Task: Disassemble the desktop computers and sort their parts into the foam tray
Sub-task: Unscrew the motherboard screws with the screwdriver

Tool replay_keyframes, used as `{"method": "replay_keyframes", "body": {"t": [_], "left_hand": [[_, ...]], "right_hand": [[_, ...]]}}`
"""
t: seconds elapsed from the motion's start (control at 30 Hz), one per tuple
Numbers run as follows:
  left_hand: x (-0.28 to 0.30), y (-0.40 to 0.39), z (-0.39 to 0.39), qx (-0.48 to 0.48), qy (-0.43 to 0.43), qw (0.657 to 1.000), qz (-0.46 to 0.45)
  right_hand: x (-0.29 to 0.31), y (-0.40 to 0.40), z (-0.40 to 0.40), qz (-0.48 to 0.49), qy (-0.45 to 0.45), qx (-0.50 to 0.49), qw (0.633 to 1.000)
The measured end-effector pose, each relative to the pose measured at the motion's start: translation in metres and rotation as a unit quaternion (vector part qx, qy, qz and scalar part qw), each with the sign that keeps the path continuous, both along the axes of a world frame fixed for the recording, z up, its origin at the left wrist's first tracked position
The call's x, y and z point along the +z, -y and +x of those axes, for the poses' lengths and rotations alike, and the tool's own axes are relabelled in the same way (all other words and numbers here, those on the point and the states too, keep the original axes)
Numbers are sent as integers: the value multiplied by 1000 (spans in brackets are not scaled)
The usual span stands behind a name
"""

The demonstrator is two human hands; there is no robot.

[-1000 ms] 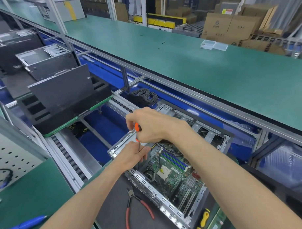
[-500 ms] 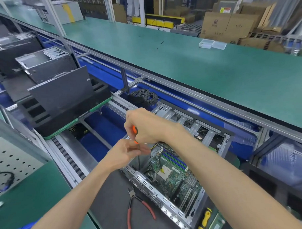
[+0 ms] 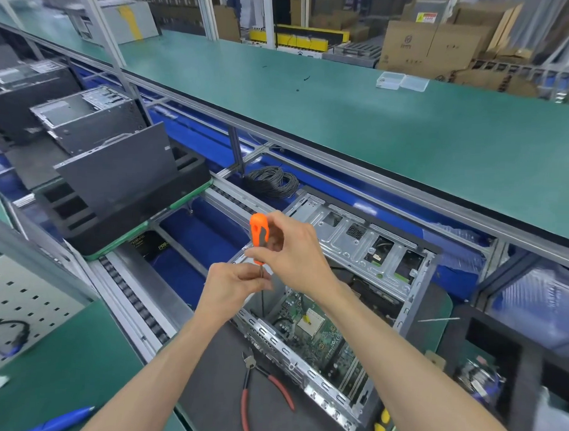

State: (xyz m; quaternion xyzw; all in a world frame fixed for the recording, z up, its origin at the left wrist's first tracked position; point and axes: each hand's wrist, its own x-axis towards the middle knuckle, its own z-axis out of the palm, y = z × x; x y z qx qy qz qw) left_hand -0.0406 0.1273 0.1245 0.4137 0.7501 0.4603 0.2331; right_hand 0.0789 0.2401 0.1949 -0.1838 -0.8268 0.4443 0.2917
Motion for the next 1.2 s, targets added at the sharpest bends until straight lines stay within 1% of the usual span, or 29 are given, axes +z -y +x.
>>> {"method": "replay_keyframes", "body": {"t": [0.1,0.2,0.27,0.33,0.43,0.5,0.57,0.63,0.73,0.83,0.9,0.97,1.07,1.13,1.2], "left_hand": [[4,0,-2,-48,-42,998,-10],[11,-1,-3,-95,-55,994,-20],[13,-2,-6,-107,-75,991,-33],[14,-2,-8,-108,-74,991,-33],[14,-1,-9,-89,-40,995,-23],[13,-1,-9,-59,-32,997,-24],[13,-1,-8,-36,-32,999,-19],[14,-2,-7,-28,-33,999,-24],[15,-6,-8,-18,-41,998,-47],[14,-10,-9,-16,-64,994,-85],[14,-12,-8,-11,-89,991,-101],[15,-14,-7,-12,-95,990,-102],[17,-17,-5,-26,-113,988,-99],[18,-16,-5,-57,-116,988,-85],[20,-15,-4,-87,-128,985,-70]], "right_hand": [[1,1,-3,10,30,53,998],[-2,-1,-4,-29,57,110,992],[-8,-4,-3,-40,67,122,989],[-17,-7,0,-32,62,105,992],[-39,-6,6,-33,58,44,997],[-61,-4,13,-50,94,0,994],[-84,1,19,-58,151,0,987],[-101,9,20,-73,184,14,980],[-117,19,11,-90,170,16,981],[-125,24,-1,-103,148,-10,983],[-130,24,-6,-86,160,-16,983],[-135,23,-8,-56,186,-24,981],[-138,20,-5,9,226,-24,974],[-137,17,0,30,222,-14,974],[-133,12,4,25,195,-6,980]]}}
